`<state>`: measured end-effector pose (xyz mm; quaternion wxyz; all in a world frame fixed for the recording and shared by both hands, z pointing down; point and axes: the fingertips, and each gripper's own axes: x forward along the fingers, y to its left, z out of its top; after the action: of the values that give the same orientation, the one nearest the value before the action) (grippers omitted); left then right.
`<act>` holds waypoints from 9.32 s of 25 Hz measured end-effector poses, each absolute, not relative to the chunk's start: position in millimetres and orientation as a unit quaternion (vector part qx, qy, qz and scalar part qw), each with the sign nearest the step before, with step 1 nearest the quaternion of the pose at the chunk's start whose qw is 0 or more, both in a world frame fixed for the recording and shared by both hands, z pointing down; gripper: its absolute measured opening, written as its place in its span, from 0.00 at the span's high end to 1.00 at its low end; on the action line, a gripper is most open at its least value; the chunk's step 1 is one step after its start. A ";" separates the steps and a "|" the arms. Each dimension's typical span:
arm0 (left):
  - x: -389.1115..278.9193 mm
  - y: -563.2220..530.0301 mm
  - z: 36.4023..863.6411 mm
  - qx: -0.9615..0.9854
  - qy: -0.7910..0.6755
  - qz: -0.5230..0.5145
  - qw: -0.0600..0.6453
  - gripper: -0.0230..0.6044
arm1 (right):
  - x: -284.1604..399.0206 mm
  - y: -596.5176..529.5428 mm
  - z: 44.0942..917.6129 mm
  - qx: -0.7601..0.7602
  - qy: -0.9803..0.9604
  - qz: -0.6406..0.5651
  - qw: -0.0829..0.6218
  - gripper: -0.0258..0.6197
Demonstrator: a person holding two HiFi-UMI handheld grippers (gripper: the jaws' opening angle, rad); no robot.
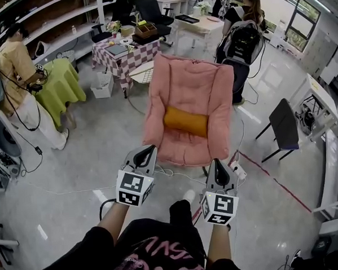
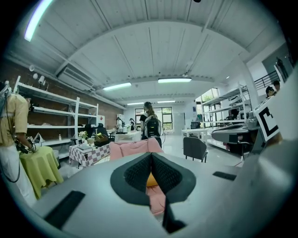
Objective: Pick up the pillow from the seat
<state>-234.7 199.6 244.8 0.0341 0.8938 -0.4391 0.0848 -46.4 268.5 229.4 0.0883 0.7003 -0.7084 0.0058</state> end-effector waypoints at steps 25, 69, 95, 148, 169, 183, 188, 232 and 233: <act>-135.2 65.0 291.2 0.878 -0.456 0.129 0.067 0.95 | 55.2 125.4 272.2 0.682 -0.723 0.047 0.095 0.93; -16.7 -87.2 306.2 0.851 -0.484 0.181 0.092 0.95 | 173.6 -51.5 294.6 0.635 -0.762 0.087 0.096 0.93; -69.4 -158.8 320.5 0.858 -0.476 0.164 0.104 0.95 | 133.8 -111.3 308.6 0.661 -0.737 0.090 0.112 0.93; -41.1 -222.7 527.0 0.828 -0.440 0.266 0.223 0.95 | 174.7 -174.1 508.2 0.675 -0.681 0.208 0.191 0.93; -31.7 -231.9 626.2 0.813 -0.432 0.294 0.257 0.95 | 170.5 -186.9 601.5 0.653 -0.689 0.225 0.220 0.93; -42.1 -220.1 696.2 0.794 -0.438 0.316 0.278 0.95 | 158.5 -172.6 676.5 0.633 -0.689 0.242 0.257 0.93; -30.4 -214.0 713.1 0.796 -0.429 0.322 0.280 0.95 | 158.2 -171.7 697.0 0.629 -0.689 0.249 0.260 0.93; -31.0 -295.7 766.9 0.759 -0.465 0.346 0.297 0.47 | 193.0 -229.0 785.5 0.605 -0.651 0.385 0.249 0.44; -30.5 -296.7 769.2 0.758 -0.464 0.350 0.297 0.46 | 193.7 -229.9 788.5 0.604 -0.648 0.390 0.252 0.43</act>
<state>-30.5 -296.7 769.2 0.2967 0.7580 -0.4638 0.3497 193.7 -229.9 788.5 0.2516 0.6037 -0.6483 0.3897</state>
